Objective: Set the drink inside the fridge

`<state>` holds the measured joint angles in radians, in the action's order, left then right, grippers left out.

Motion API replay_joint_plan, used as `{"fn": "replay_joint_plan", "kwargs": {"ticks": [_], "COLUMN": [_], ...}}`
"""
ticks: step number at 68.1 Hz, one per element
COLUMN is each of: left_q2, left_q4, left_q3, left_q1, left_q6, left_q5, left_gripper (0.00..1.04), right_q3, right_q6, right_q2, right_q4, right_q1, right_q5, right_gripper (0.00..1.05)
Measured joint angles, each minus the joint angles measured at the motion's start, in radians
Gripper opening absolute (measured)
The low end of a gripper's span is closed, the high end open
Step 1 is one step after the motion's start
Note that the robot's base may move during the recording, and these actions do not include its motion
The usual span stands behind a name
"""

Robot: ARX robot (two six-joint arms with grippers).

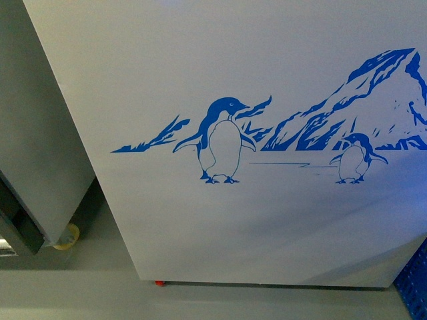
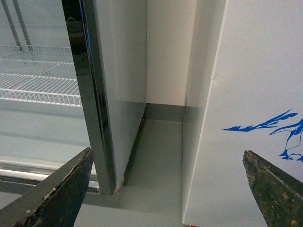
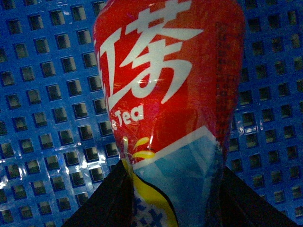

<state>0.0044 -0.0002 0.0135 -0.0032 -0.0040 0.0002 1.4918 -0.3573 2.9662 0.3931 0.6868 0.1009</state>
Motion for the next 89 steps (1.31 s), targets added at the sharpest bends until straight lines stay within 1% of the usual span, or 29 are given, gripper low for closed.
{"fn": "replay_joint_plan", "kwargs": {"ticks": [8, 16, 29, 39, 46, 50, 58, 66, 78, 89], "left_q2": [0.0, 0.0, 0.0, 0.0, 0.0, 0.0, 0.0, 0.0, 0.0, 0.0], "left_q4": [0.0, 0.0, 0.0, 0.0, 0.0, 0.0, 0.0, 0.0, 0.0, 0.0], "left_q3": [0.0, 0.0, 0.0, 0.0, 0.0, 0.0, 0.0, 0.0, 0.0, 0.0], "left_q1": [0.0, 0.0, 0.0, 0.0, 0.0, 0.0, 0.0, 0.0, 0.0, 0.0], "left_q6": [0.0, 0.0, 0.0, 0.0, 0.0, 0.0, 0.0, 0.0, 0.0, 0.0], "left_q5": [0.0, 0.0, 0.0, 0.0, 0.0, 0.0, 0.0, 0.0, 0.0, 0.0], "left_gripper": [0.97, 0.97, 0.97, 0.97, 0.97, 0.97, 0.97, 0.97, 0.97, 0.97], "right_q3": [-0.053, -0.198, -0.479, -0.684, -0.82, -0.883, -0.929, -0.93, -0.93, -0.917], "right_q6": [0.001, -0.006, -0.038, -0.043, -0.023, 0.009, 0.077, 0.157, 0.278, 0.369], "right_q2": [-0.033, -0.157, -0.499, -0.789, -1.028, -1.195, -1.486, -1.767, -2.066, -2.232], "right_q4": [0.026, 0.126, 0.32, 0.343, 0.277, 0.211, 0.091, -0.023, -0.16, -0.26], "right_q1": [0.005, 0.007, 0.026, 0.06, 0.079, 0.082, 0.077, 0.069, 0.032, -0.071], "right_q5": [0.017, 0.039, 0.122, 0.229, 0.306, 0.357, 0.435, 0.473, 0.47, 0.388], "right_gripper": [0.37, 0.37, 0.37, 0.37, 0.37, 0.37, 0.37, 0.37, 0.37, 0.37]}}
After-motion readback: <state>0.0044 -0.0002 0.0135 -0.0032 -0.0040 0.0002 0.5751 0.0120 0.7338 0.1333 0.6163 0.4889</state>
